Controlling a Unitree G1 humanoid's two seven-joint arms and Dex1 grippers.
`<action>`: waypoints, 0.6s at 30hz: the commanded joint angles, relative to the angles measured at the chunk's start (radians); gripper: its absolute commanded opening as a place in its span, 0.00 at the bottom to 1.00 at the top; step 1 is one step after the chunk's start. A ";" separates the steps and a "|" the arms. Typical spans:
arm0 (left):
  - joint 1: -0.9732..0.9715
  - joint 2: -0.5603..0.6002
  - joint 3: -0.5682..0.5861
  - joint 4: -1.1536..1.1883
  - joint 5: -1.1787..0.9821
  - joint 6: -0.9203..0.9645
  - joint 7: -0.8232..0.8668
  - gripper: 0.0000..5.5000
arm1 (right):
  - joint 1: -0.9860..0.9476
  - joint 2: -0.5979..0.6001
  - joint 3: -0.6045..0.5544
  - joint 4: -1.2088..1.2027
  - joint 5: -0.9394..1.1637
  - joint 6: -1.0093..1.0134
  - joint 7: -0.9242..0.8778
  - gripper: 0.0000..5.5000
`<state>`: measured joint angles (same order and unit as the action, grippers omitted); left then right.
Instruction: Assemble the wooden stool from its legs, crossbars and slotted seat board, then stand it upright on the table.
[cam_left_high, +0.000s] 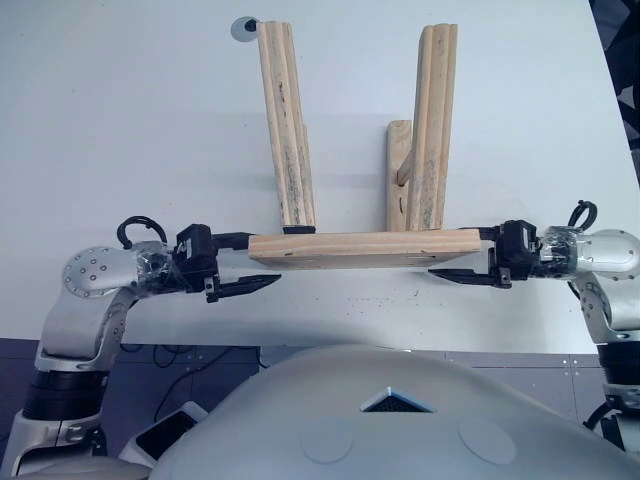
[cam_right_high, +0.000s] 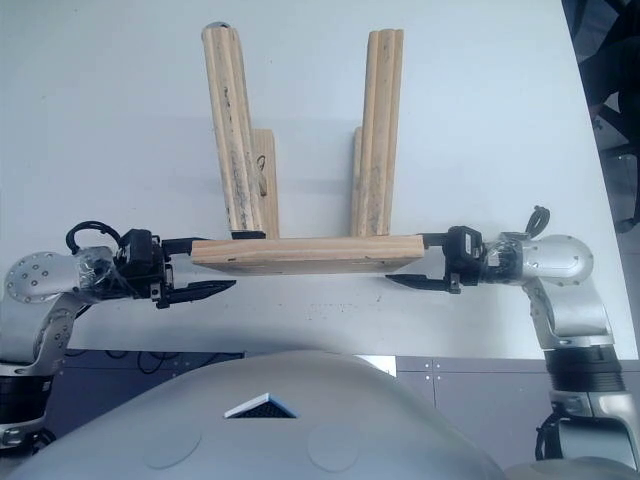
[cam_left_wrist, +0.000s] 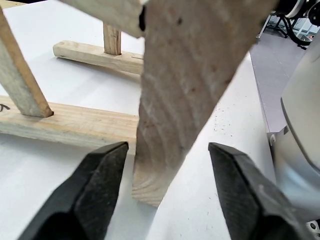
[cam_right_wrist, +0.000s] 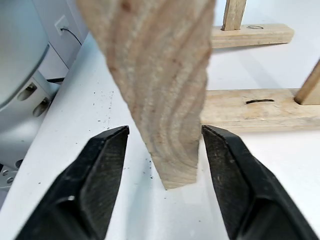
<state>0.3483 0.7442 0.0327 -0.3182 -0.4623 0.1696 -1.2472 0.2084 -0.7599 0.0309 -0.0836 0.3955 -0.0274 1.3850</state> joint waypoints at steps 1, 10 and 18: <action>-0.016 -0.001 -0.025 0.018 0.021 -0.017 0.007 0.40 | -0.006 -0.012 -0.003 0.009 0.009 0.001 0.009 0.34; -0.087 0.027 0.012 -0.258 -0.239 0.375 0.182 0.28 | -0.024 -0.038 -0.032 -0.021 0.040 0.047 0.024 0.26; -0.290 0.339 0.152 -0.208 -1.194 0.826 0.381 0.28 | -0.351 -0.305 -0.199 -0.178 0.695 0.880 -0.085 0.26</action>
<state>0.1933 0.8963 0.1443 -0.5712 -0.9584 0.7559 -0.9660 0.1250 -0.9193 -0.0789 -0.1620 0.6629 0.3382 1.4482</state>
